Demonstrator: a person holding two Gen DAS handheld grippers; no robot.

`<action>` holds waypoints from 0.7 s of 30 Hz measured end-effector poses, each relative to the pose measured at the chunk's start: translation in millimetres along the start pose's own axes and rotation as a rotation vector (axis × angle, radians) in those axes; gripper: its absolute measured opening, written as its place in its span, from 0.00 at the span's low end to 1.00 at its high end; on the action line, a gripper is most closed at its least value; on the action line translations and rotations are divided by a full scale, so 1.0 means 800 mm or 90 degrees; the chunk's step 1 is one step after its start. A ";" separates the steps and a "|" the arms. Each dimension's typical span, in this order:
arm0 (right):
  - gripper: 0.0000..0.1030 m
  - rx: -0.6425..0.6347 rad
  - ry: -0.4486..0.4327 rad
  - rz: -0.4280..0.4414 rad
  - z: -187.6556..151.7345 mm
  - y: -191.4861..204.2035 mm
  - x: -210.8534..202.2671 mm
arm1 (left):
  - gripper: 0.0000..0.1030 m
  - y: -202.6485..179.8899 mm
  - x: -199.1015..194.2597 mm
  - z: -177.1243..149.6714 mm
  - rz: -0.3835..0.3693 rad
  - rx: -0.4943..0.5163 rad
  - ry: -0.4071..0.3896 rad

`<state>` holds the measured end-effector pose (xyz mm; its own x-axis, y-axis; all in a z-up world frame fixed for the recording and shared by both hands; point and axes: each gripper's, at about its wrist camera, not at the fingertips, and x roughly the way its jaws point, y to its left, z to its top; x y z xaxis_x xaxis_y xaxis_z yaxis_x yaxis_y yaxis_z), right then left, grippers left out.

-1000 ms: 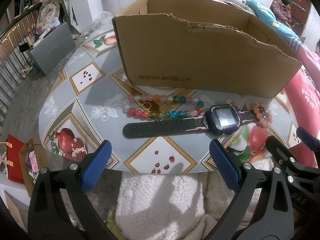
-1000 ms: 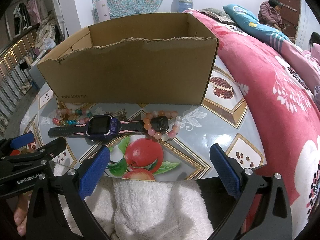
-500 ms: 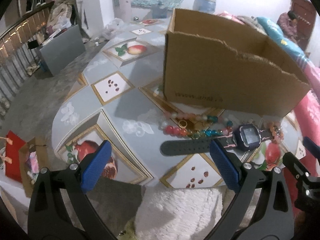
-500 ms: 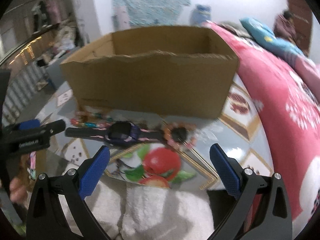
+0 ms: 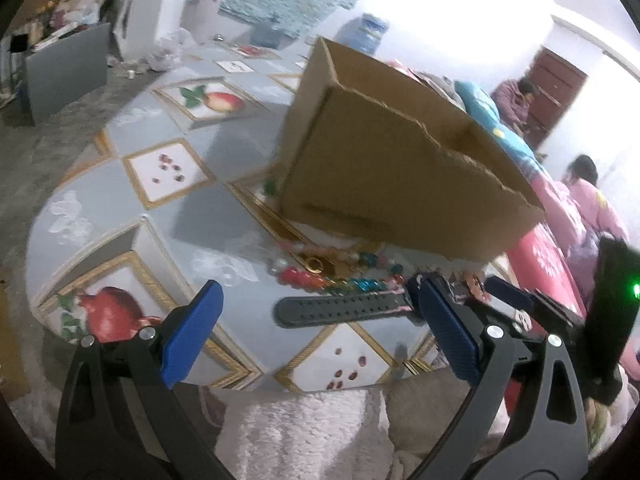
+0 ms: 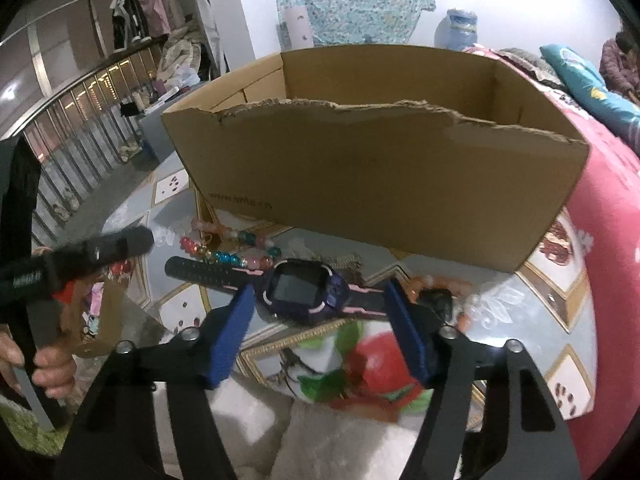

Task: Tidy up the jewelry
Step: 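Lower the right gripper onto the smartwatch face and close on it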

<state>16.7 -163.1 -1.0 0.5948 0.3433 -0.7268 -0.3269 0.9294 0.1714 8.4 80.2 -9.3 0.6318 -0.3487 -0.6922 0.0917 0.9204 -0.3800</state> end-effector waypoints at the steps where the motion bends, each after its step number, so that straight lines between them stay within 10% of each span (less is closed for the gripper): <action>1: 0.56 0.004 0.009 0.004 0.000 -0.002 0.006 | 0.92 -0.001 0.004 0.000 -0.008 0.005 0.007; 16: 0.45 0.043 0.039 0.049 -0.002 -0.010 0.038 | 0.72 -0.003 0.040 0.001 -0.039 -0.011 0.057; 21: 0.45 0.043 0.033 0.056 -0.003 -0.015 0.035 | 0.71 0.010 0.043 -0.001 -0.153 -0.095 0.082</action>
<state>35.7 -164.7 -25.2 0.5264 0.4183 -0.7403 -0.3254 0.9035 0.2791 30.1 75.0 -36.8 0.5017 -0.5812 -0.6408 0.1061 0.7764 -0.6212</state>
